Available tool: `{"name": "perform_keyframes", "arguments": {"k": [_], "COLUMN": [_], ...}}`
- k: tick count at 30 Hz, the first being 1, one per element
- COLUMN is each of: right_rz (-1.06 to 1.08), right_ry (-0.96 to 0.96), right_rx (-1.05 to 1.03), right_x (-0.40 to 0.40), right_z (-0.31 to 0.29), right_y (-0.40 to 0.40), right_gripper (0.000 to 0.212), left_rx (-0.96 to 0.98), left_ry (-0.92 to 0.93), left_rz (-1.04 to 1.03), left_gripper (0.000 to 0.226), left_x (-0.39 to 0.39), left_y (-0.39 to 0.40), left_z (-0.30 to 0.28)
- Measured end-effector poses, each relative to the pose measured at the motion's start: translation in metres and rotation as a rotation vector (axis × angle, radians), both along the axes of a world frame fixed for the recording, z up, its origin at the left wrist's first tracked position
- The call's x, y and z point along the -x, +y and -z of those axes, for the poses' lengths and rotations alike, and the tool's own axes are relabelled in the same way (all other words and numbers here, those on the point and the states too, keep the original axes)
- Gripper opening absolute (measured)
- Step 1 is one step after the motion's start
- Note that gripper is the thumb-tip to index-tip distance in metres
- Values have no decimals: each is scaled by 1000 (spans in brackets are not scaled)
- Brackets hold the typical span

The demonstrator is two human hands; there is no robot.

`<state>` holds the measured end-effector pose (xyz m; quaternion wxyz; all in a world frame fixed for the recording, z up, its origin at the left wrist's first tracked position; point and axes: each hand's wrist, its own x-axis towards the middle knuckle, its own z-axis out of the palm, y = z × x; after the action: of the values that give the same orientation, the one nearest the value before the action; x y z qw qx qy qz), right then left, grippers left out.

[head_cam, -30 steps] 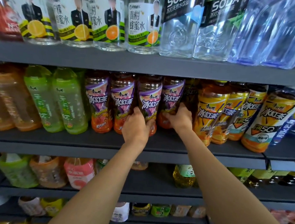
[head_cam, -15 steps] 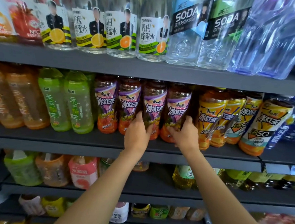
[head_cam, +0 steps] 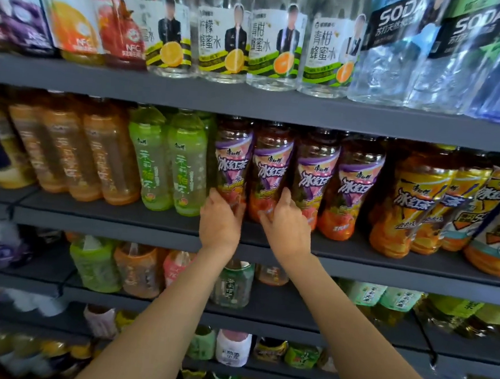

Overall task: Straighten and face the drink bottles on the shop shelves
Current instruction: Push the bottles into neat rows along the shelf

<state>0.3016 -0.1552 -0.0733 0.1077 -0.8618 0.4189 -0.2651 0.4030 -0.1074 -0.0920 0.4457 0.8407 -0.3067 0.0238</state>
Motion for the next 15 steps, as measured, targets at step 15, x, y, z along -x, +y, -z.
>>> {"name": "perform_keyframes", "arguments": {"k": [15], "right_rz": [256], "right_ry": [-103], "right_rx": [-138], "right_x": [-34], "right_z": [15], "right_y": [15], "right_gripper": [44], "left_rx": [-94], "left_ry": [-90], "left_rz": [59], "left_gripper": [62], "left_x": [-13], "left_y": [4], "left_z": [-9]}}
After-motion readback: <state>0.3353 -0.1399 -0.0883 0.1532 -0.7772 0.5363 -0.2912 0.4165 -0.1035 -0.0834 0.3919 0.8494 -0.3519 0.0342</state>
